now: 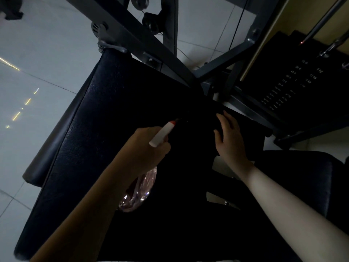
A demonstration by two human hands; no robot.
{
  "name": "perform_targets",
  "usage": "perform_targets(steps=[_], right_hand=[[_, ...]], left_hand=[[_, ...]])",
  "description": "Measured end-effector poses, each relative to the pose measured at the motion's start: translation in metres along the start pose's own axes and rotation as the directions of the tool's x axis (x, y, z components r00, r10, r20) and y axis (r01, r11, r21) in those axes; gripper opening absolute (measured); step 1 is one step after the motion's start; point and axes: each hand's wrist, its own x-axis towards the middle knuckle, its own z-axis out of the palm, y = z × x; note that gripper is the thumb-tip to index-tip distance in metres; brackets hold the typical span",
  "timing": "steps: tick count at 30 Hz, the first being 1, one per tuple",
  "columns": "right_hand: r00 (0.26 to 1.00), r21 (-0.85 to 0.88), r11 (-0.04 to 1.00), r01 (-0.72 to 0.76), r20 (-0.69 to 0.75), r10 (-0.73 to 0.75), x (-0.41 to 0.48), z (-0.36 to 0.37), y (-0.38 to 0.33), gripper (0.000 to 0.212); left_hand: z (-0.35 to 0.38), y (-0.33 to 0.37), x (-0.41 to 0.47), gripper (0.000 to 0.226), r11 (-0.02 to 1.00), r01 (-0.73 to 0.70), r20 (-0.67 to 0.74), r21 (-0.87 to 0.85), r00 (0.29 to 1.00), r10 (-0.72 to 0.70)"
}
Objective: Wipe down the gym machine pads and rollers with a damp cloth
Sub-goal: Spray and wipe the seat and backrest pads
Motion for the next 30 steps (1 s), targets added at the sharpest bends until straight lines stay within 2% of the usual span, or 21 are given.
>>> perform_targets(steps=[3, 7, 10, 15, 17, 21, 26, 30], right_hand=[[1.000, -0.004, 1.000, 0.006, 0.011, -0.006, 0.000, 0.000, 0.001, 0.047], [1.000, -0.014, 1.000, 0.016, 0.018, -0.016, 0.001, 0.000, 0.002, 0.047], [1.000, -0.012, 1.000, 0.011, 0.013, -0.011, 0.001, 0.003, 0.002, 0.048], [1.000, -0.012, 1.000, 0.009, 0.018, -0.009, 0.001, 0.002, 0.002, 0.049], [1.000, -0.010, 1.000, 0.014, 0.024, -0.014, 0.000, 0.001, 0.002, 0.050], [0.999, 0.007, 1.000, 0.009, 0.042, -0.010, 0.000, -0.002, 0.001, 0.050], [1.000, 0.043, 0.999, -0.029, 0.003, 0.028, -0.002, -0.001, -0.002, 0.050], [0.999, 0.073, 0.996, -0.048, 0.012, 0.047, -0.007, 0.003, -0.004, 0.052]], left_hand=[[-0.003, -0.004, 0.000, 0.010, 0.998, 0.036, 0.010, -0.053, 0.999, -0.035], [-0.002, -0.016, -0.011, 0.009, 0.998, 0.060, 0.026, -0.032, 0.998, -0.059], [-0.002, -0.022, -0.020, 0.013, 0.998, 0.055, 0.063, -0.044, 0.997, -0.052], [0.002, -0.027, -0.028, 0.008, 0.998, 0.044, 0.179, -0.033, 0.983, -0.038], [0.003, -0.026, -0.032, 0.005, 0.994, 0.080, 0.172, -0.072, 0.983, -0.066], [0.007, -0.022, -0.039, 0.015, 0.992, 0.058, 0.204, -0.114, 0.978, -0.034], [0.005, -0.025, -0.047, 0.015, 0.998, 0.039, 0.171, -0.046, 0.985, -0.031], [0.005, -0.025, -0.048, 0.031, 0.995, 0.072, 0.061, -0.069, 0.996, -0.068]])
